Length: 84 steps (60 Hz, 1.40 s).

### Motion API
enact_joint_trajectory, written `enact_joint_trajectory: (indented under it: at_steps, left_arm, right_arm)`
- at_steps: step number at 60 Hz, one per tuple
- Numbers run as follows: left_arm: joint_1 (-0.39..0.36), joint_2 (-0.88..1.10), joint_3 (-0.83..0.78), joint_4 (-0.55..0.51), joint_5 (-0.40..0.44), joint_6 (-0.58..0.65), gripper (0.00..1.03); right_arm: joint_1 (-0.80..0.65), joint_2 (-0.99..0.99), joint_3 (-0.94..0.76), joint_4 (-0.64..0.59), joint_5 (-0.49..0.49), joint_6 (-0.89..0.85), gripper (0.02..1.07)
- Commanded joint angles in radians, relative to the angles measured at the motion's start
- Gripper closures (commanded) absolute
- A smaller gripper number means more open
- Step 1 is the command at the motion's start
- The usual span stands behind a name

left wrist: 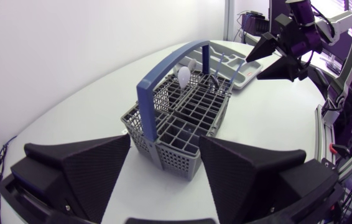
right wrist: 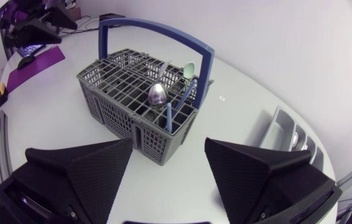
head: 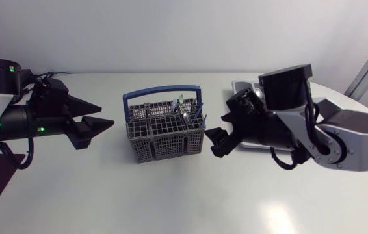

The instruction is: Unload the cutlery basket into the drawer organizer.

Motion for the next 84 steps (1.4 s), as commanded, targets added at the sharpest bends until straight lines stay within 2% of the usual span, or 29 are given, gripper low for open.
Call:
enact_joint_trajectory:
  at_steps: [1, 10, 17, 30, 42, 60, 70, 82, 84]
  left_arm:
    - [-0.027, -0.037, -0.055, 0.036, 0.01, 0.022, 0.11]
    - [-0.061, -0.088, -0.1, 0.092, 0.005, 0.024, 0.1]
    - [-0.078, -0.097, -0.107, 0.099, -0.005, 0.031, 0.09]
    - [-0.084, -0.099, -0.113, 0.115, -0.008, 0.031, 0.09]
    - [-0.092, -0.097, -0.124, 0.135, -0.01, 0.031, 0.09]
    - [-0.105, -0.094, -0.135, 0.157, -0.022, 0.031, 0.08]
    - [-0.11, -0.094, -0.136, 0.16, -0.025, 0.031, 0.08]
    - [-0.112, -0.096, -0.139, 0.16, -0.025, 0.031, 0.08]
    - [-0.112, -0.096, -0.139, 0.161, -0.027, 0.031, 0.08]
  right_arm:
    - [0.011, 0.01, -0.055, 0.077, 0.016, -0.081, 0.33]
    - [0.004, 0.039, -0.078, 0.169, 0.004, -0.162, 0.45]
    - [-0.016, 0.079, -0.067, 0.189, -0.053, -0.179, 0.45]
    - [-0.016, 0.156, -0.045, 0.251, -0.056, -0.182, 0.45]
    - [-0.013, 0.177, -0.029, 0.265, -0.062, -0.182, 0.61]
    - [-0.01, 0.187, -0.001, 0.275, -0.064, -0.182, 0.63]
    - [-0.001, 0.214, 0.007, 0.288, -0.064, -0.182, 0.88]
    - [0.002, 0.219, 0.004, 0.291, -0.064, -0.184, 0.94]
    - [0.002, 0.2, -0.016, 0.298, -0.088, -0.205, 0.99]
